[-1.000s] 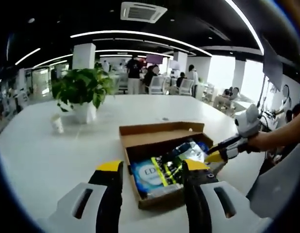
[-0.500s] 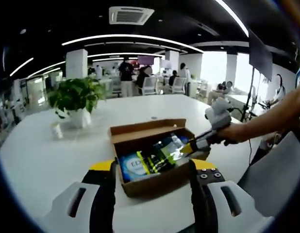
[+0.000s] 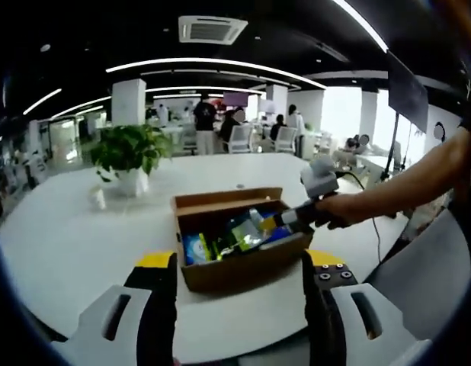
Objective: Operate the shoe box by opening the lid, removing the specified soft item, and placing it in the target area until the item is outside and the box remains undamaged.
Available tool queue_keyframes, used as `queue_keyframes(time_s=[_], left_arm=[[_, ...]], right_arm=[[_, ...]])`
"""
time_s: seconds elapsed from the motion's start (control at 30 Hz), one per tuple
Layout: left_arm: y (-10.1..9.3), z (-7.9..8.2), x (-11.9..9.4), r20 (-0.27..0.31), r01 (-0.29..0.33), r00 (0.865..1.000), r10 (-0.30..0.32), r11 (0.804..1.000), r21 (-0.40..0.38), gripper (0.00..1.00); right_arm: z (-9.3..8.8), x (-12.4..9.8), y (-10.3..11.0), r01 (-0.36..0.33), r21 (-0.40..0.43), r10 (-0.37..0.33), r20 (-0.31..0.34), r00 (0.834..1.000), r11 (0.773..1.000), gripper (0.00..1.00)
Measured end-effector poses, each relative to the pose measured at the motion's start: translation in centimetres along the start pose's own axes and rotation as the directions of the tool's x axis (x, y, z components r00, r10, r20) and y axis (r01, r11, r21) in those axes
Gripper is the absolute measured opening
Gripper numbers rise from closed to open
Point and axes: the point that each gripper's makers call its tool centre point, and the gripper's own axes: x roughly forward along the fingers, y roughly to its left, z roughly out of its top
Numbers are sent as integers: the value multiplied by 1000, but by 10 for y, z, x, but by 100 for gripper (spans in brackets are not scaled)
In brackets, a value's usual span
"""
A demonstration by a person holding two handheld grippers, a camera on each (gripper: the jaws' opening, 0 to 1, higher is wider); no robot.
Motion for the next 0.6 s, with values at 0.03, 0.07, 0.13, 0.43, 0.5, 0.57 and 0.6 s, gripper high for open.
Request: queue_keyframes(time_s=[0.03, 0.07, 0.13, 0.43, 0.5, 0.57, 0.6], left_arm=[[-3, -1, -1, 1, -3, 1000, 3, 1000, -5, 68], [-5, -3, -1, 3, -2, 1000, 2, 1000, -4, 68], [-6, -8, 0, -11, -6, 1000, 7, 1000, 21, 69], [-12, -12, 5, -4, -8, 1000, 9, 999, 39, 69], [-13, -12, 5, -7, -8, 1000, 9, 999, 42, 69], [-16, -11, 6, -5, -4, 1000, 4, 1000, 28, 69], [-17, -11, 6, -2, -3, 1000, 3, 1000, 31, 69]], right_arm=[[-1, 2, 2, -12, 16, 12, -3, 1000, 1000, 10], [-1, 4, 3, -19, 18, 19, -6, 1000, 1000, 10], [-1, 6, 5, -23, 13, 23, -7, 1000, 1000, 10], [2, 11, 13, -60, 25, 60, 1, 998, 998, 10], [2, 13, 15, -68, 34, 68, -2, 998, 997, 10], [1, 15, 17, -71, 36, 71, -6, 997, 997, 10], [0, 17, 17, -70, 36, 71, -11, 997, 997, 10]])
